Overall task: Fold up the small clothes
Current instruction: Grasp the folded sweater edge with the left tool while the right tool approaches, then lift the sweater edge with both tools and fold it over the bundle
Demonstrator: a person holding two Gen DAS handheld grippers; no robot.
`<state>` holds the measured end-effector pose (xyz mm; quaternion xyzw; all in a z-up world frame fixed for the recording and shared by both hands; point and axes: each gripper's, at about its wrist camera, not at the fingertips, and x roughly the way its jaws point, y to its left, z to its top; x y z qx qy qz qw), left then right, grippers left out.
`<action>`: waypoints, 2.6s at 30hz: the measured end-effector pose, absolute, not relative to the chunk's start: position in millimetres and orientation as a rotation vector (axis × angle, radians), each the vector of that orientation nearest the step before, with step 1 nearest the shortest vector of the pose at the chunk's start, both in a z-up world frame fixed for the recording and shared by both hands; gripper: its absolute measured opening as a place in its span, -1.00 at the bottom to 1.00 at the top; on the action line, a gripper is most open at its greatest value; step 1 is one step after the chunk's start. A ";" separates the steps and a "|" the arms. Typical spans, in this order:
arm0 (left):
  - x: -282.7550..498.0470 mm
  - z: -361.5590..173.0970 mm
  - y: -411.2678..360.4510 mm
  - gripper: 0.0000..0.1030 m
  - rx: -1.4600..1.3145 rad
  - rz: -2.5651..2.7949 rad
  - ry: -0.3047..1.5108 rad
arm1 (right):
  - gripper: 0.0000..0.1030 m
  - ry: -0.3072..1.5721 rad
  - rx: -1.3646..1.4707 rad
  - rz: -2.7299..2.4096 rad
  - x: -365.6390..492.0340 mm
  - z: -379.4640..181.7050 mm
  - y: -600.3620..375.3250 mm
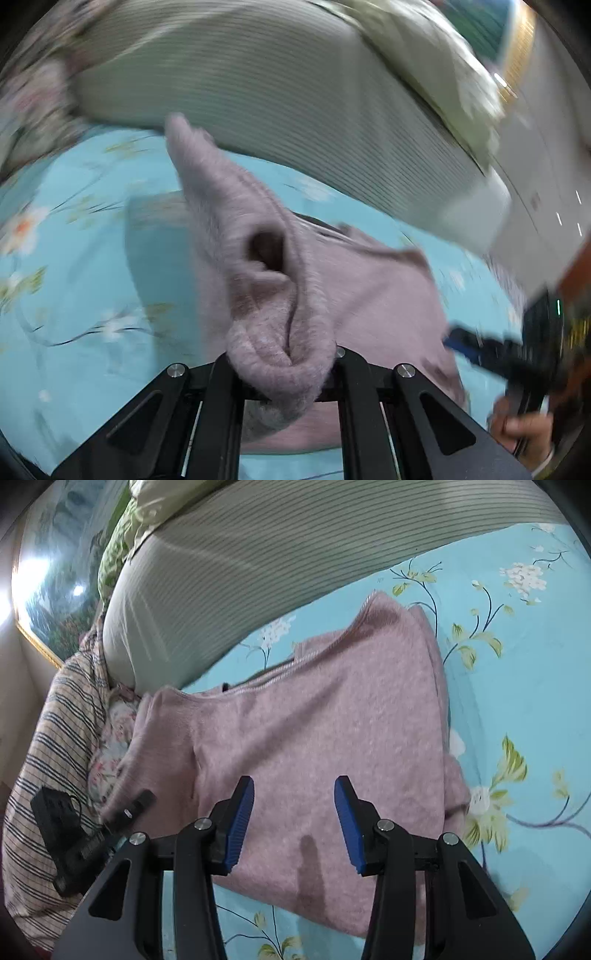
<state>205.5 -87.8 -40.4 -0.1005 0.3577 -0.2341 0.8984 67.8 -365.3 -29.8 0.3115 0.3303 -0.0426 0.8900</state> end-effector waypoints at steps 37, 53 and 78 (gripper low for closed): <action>164.9 -37.3 -173.9 -0.87 -0.155 -0.804 0.770 | -0.76 0.652 0.671 0.112 183.4 9.1 -387.6; 155.7 -72.4 -270.6 -0.86 0.008 -0.922 0.862 | -0.76 0.742 0.518 -0.125 148.2 -29.7 -441.8; 213.0 -68.3 -143.4 0.59 -0.124 -0.705 0.971 | 0.41 0.773 0.589 -0.104 71.6 -58.1 -425.6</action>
